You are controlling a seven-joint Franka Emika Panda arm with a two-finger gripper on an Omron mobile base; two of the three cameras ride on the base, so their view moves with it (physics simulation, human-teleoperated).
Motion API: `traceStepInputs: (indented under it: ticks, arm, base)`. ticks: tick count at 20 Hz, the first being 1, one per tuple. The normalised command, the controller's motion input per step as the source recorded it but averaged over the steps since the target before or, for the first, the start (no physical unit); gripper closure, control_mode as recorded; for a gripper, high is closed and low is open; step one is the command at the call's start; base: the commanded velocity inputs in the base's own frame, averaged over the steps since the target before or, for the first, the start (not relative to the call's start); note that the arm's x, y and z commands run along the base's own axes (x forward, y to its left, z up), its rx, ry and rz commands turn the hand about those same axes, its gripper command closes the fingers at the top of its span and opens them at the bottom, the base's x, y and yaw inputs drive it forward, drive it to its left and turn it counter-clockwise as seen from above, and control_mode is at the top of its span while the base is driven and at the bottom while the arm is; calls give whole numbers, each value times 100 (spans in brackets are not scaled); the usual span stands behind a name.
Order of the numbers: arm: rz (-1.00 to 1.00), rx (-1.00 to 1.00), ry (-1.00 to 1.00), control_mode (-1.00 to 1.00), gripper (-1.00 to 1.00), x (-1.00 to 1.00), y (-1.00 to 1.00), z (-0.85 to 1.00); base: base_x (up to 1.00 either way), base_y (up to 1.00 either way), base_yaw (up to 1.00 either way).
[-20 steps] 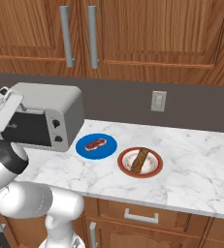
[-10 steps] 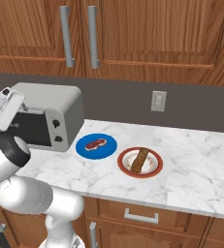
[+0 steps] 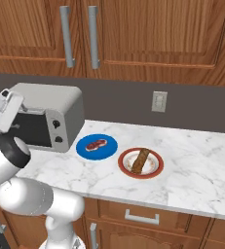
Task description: Open the toaster oven door. Place the baguette on the top rack in the toaster oven and place the steak on the bottom rack.
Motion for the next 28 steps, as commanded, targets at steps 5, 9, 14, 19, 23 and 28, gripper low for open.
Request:
traceStepInputs:
  ticks: [5, 9, 14, 19, 23, 28]
  arm:
    - [7, 0, -4, -100, -100, 3, 0, 0]
    - [5, 0, 0, -100, -100, 10, 0, -6]
    - [2, 0, 0, -100, -100, 14, 0, -5]
    - [0, 0, 0, -100, -100, 13, 0, -3]
    - [0, 0, 0, -100, -100, 14, 0, -2]
    - [0, 0, 0, -100, -100, 18, 0, -2]
  base:
    - [0, 0, 0]
    - [0, 0, 0]
    - [0, 0, 0]
    - [0, 0, 0]
    - [0, 0, 0]
    - [0, 0, 0]
